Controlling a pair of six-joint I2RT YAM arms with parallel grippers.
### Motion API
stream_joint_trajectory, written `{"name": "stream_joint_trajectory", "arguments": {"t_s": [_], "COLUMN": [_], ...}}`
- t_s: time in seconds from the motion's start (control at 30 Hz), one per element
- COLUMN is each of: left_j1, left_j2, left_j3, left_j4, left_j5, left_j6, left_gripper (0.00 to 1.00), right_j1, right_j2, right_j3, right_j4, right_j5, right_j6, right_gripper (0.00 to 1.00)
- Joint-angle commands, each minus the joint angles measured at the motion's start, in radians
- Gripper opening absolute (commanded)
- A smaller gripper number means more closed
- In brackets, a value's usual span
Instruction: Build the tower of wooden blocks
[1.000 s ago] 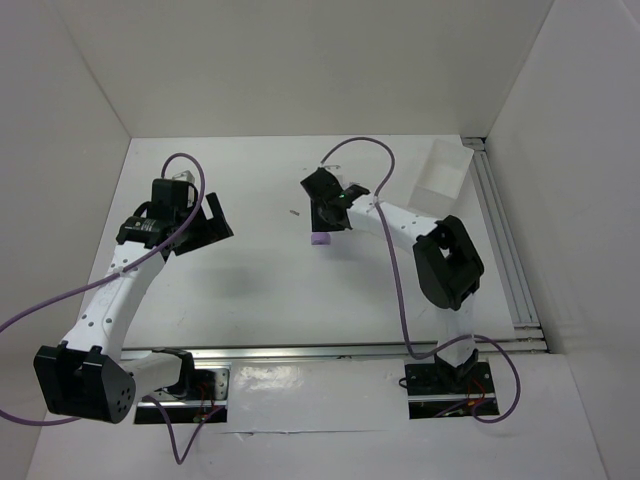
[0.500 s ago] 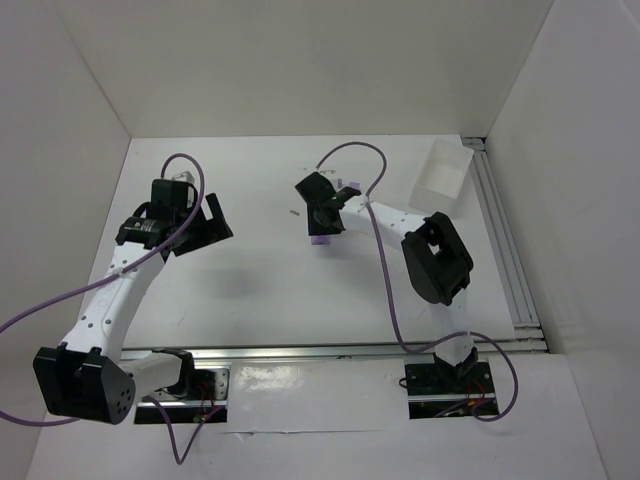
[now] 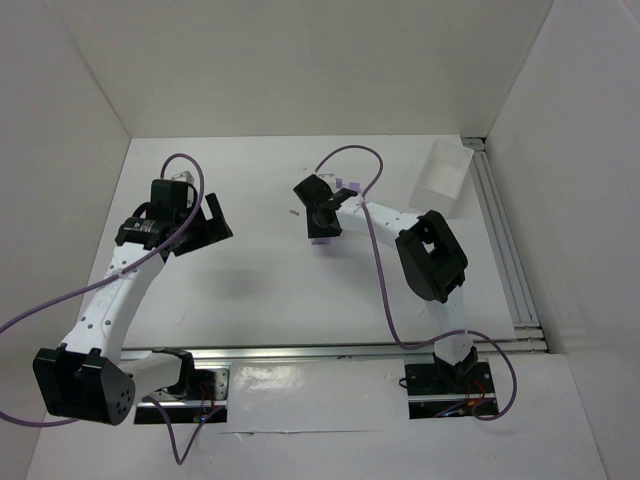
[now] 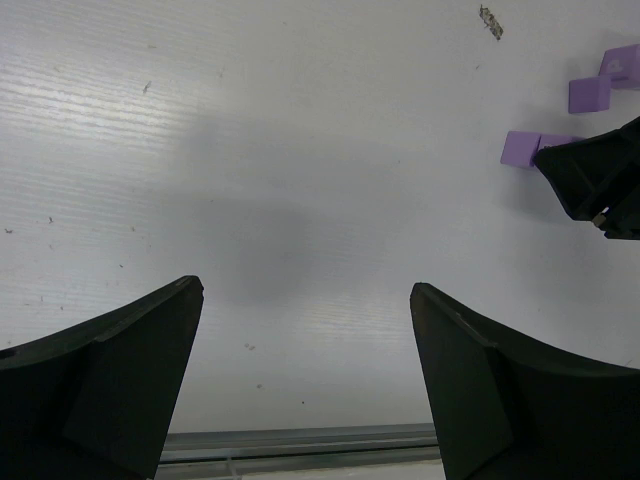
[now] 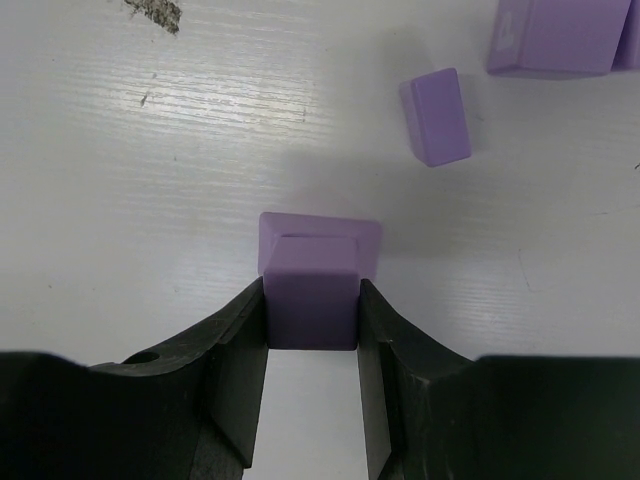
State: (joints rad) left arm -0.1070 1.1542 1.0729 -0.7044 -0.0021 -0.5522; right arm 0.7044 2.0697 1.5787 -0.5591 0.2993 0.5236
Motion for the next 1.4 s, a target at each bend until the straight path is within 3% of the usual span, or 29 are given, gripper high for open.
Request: {"name": "stream_joint_trajectory", "arguments": {"t_s": [0.0, 0.27, 0.3, 0.47, 0.63, 0.8, 0.9, 1.03, 1.2, 1.37], "left_j1": [0.006, 0.006, 0.006, 0.006, 0.006, 0.006, 0.006, 0.006, 0.006, 0.006], "left_j2": [-0.025, -0.025, -0.025, -0.025, -0.025, -0.014, -0.005, -0.005, 0.006, 0.006], "left_j3": [0.012, 0.002, 0.002, 0.002, 0.002, 0.002, 0.012, 0.012, 0.012, 0.012], "left_j4": [0.002, 0.002, 0.011, 0.011, 0.031, 0.031, 0.031, 0.031, 0.04, 0.04], "left_j5": [0.004, 0.004, 0.004, 0.004, 0.023, 0.024, 0.013, 0.001, 0.027, 0.017], "left_j6": [0.012, 0.012, 0.012, 0.012, 0.021, 0.031, 0.04, 0.04, 0.049, 0.049], "left_gripper": [0.98, 0.98, 0.98, 0.98, 0.98, 0.98, 0.98, 0.98, 0.98, 0.98], "right_j1": [0.007, 0.007, 0.007, 0.007, 0.007, -0.019, -0.052, -0.133, -0.198, -0.232], "right_j2": [0.02, 0.02, 0.02, 0.02, -0.017, -0.028, -0.037, -0.037, 0.012, 0.078], "right_j3": [0.05, 0.05, 0.05, 0.06, 0.06, 0.159, 0.198, 0.207, 0.227, 0.28], "right_j4": [-0.019, -0.028, -0.028, -0.048, -0.035, -0.071, -0.071, -0.049, -0.039, -0.039], "right_j5": [0.008, -0.002, -0.002, 0.008, 0.008, 0.058, 0.076, 0.075, 0.026, 0.046], "right_j6": [0.006, 0.006, 0.006, -0.005, -0.04, -0.072, -0.103, -0.112, -0.131, -0.131], "right_gripper": [0.41, 0.49, 0.56, 0.69, 0.9, 0.94, 0.94, 0.81, 0.58, 0.57]}}
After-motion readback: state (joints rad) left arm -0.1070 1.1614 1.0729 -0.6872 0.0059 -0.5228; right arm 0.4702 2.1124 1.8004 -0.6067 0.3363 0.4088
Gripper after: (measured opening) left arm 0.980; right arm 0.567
